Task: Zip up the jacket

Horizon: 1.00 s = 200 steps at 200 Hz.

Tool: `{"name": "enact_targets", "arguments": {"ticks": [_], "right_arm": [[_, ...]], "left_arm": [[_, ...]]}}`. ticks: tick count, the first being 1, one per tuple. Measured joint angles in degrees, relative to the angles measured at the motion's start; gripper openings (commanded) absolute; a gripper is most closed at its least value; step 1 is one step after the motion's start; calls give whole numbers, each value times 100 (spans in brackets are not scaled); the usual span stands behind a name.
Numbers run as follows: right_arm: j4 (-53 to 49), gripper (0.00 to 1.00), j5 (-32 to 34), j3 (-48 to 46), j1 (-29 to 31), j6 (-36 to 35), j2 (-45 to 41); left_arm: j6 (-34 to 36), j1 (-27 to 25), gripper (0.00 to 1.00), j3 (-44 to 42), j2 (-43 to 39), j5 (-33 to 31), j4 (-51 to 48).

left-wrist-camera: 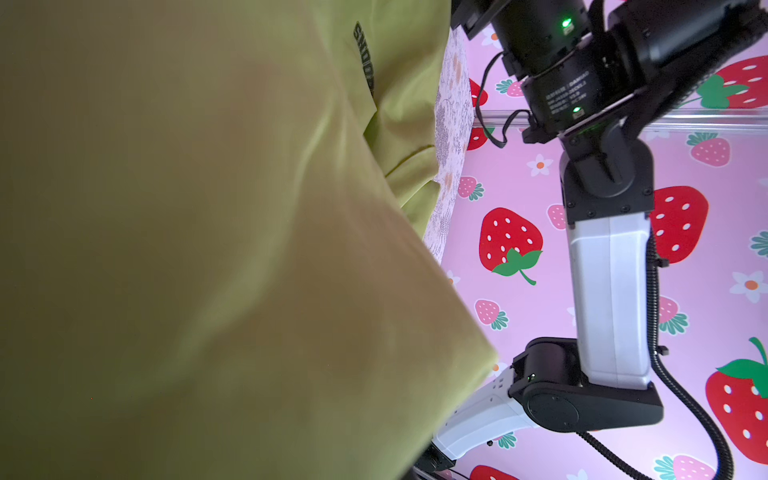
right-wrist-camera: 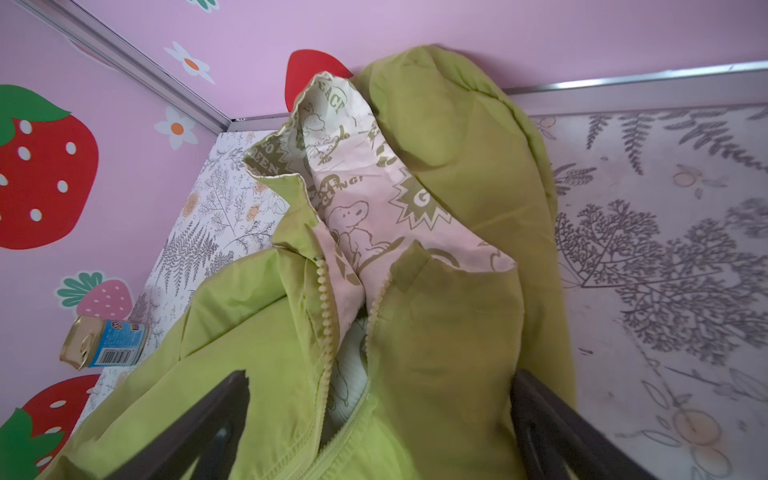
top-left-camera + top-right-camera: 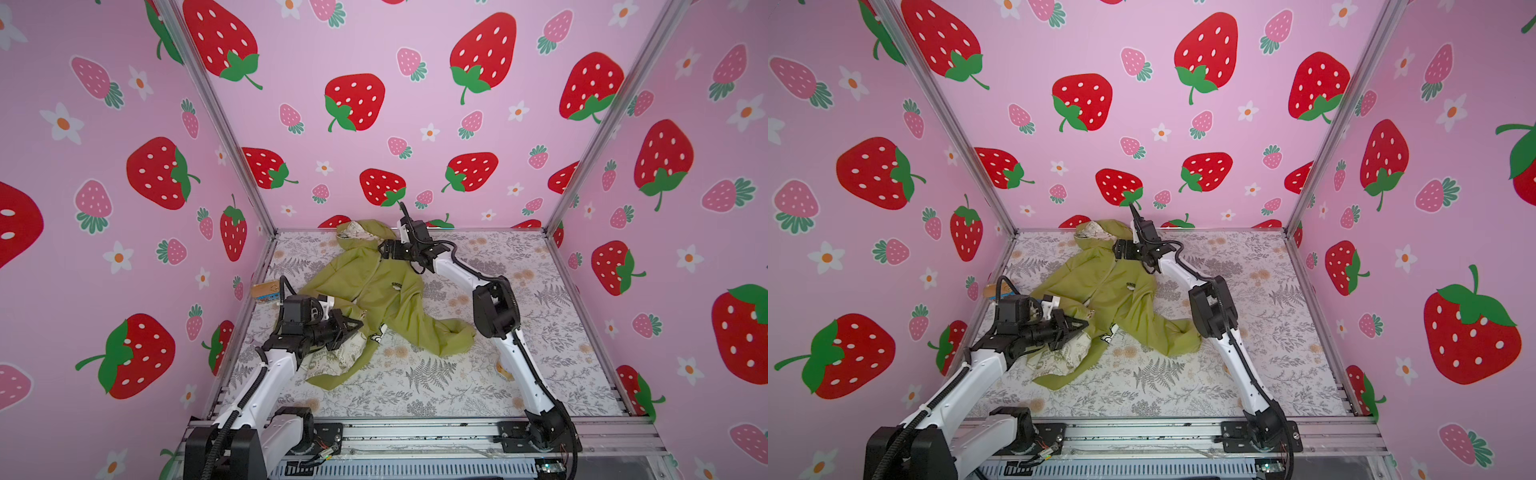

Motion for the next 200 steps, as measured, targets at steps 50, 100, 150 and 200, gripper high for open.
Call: {"name": "enact_targets", "arguments": {"ticks": [50, 100, 150, 200], "right_arm": [[208, 95, -35, 592, 42, 341, 684], [581, 64, -22, 728, 79, 861, 1005], [970, 16, -188, 695, 74, 1364, 1095], [1467, 0, -487, -87, -44, 1449, 667]], "left_arm": [[-2, 0, 0, 0, 160, 20, 109], [-7, 0, 0, -20, 160, 24, 120], [-24, 0, 0, -125, 76, 22, 116], [-7, 0, 0, -125, 72, 20, 116]]}}
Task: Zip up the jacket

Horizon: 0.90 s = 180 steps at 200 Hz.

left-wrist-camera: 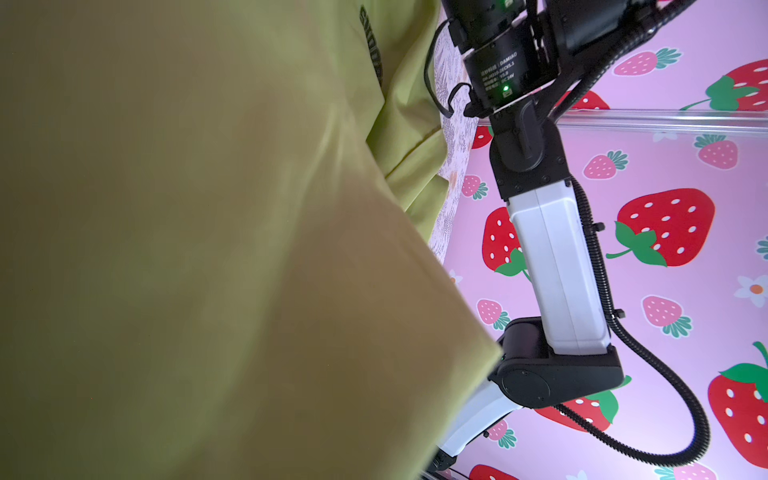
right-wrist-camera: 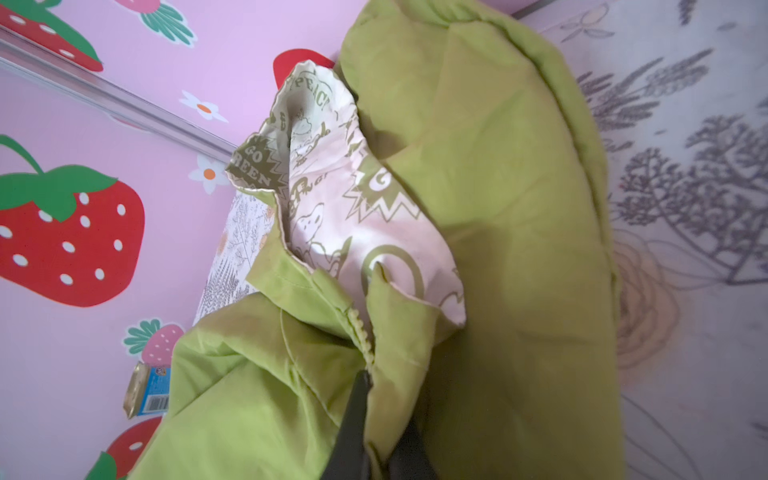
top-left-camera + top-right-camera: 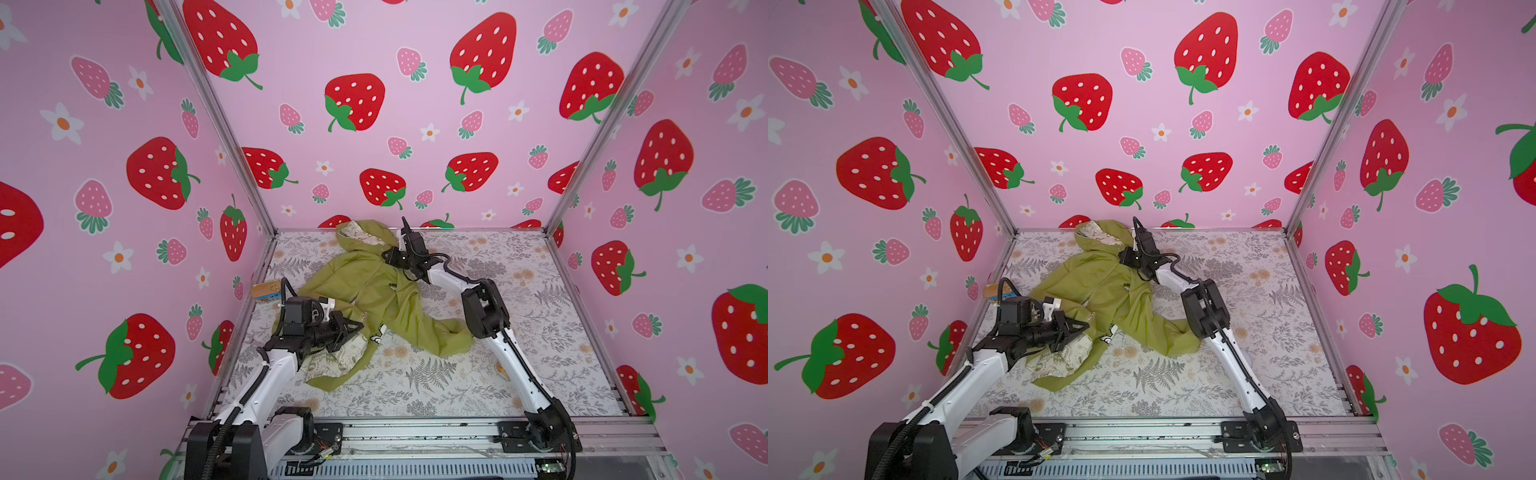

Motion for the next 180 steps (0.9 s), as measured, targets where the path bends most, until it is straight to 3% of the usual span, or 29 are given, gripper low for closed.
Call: {"name": "enact_targets", "arguments": {"ticks": [36, 79, 133, 180], "right_arm": [[-20, 0, -173, -208, -166, -173, -804], [-68, 0, -254, 142, -400, -511, -1930], [-138, 0, -417, 833, -599, -883, -2575], [-94, 0, -693, 1346, -603, -898, -2636]], "left_arm": [[164, 7, 0, 151, 149, -24, -127], [476, 186, 0, 1069, 730, -87, -262], [682, 490, 0, 2448, 1593, -184, -166], [619, 870, 0, 3633, 2387, -181, -37]]}}
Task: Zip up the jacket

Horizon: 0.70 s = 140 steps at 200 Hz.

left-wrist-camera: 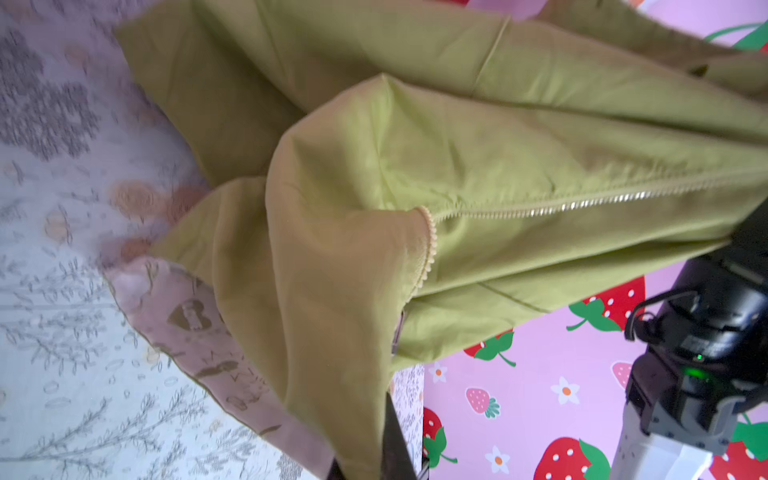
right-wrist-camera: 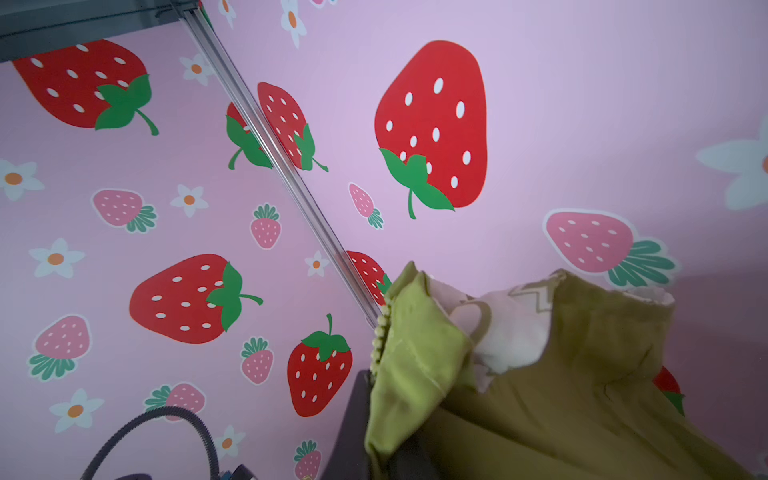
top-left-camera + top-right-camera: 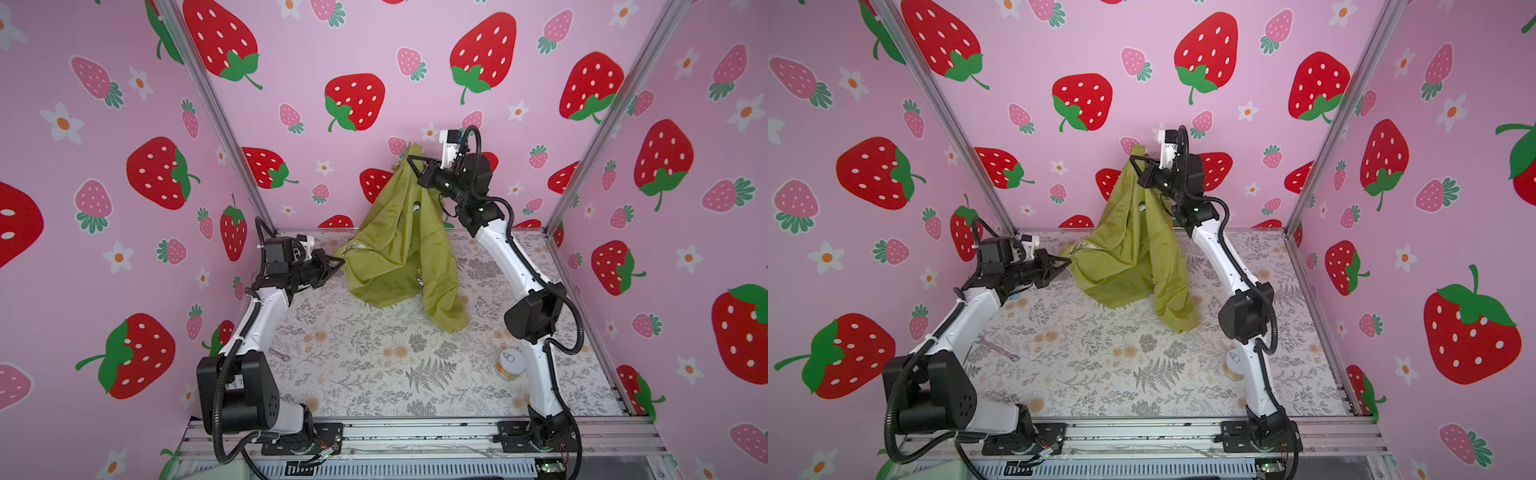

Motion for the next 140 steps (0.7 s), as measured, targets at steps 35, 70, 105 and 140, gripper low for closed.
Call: {"name": "enact_targets", "arguments": {"ticks": [35, 70, 105, 140], "right_arm": [[258, 0, -103, 57, -2, 114, -157], [831, 0, -251, 120, -2, 444, -321], [1432, 0, -352, 197, -2, 678, -518], [1700, 0, -522, -625, -63, 531, -1241]], "left_arm": [[-162, 385, 0, 984, 481, 72, 59], [-411, 667, 0, 1609, 763, 186, 286], [-723, 807, 0, 1873, 903, 306, 588], [-951, 826, 0, 2162, 1043, 341, 833]]}}
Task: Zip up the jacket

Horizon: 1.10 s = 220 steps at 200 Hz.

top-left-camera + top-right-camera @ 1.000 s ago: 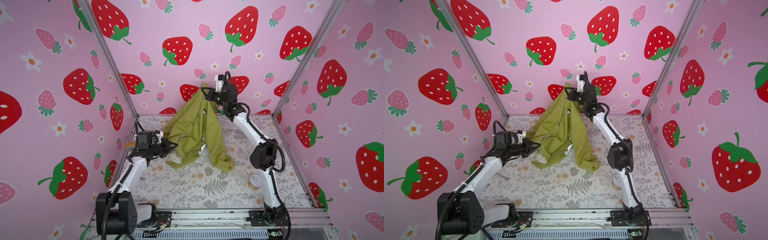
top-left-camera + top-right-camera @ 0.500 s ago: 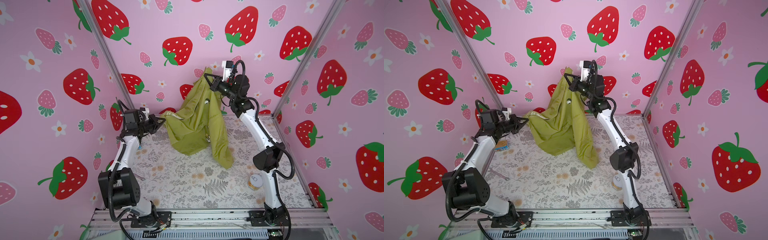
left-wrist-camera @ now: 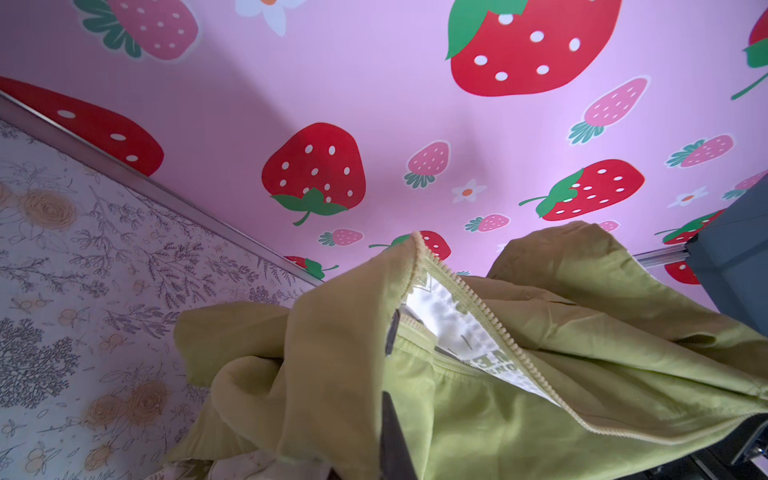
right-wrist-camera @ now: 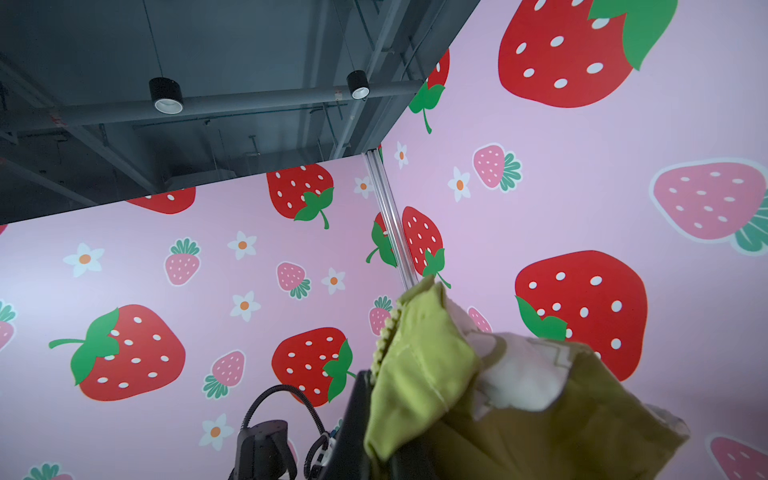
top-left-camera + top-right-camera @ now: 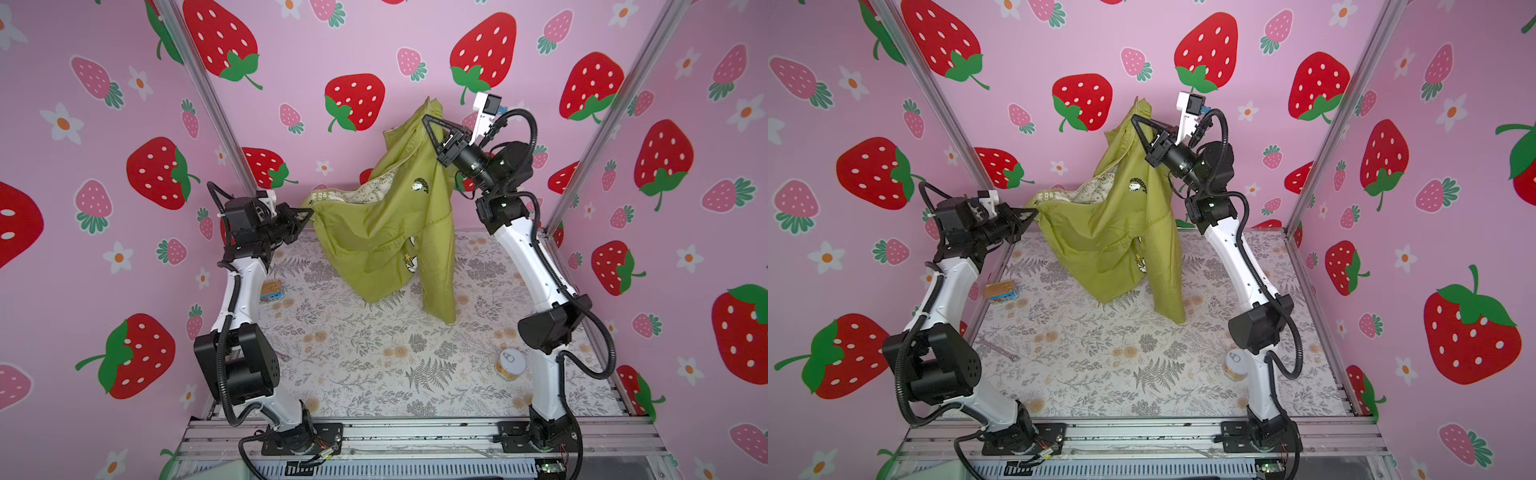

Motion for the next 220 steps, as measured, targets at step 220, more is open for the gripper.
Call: {"name": "enact_targets", "arguments": {"ticks": [220], "right_arm": [[-1294, 0, 1729, -8752, -2907, -1873, -3126]], "left_arm": [[1493, -1762, 0, -3289, -1034, 286, -1043]]}}
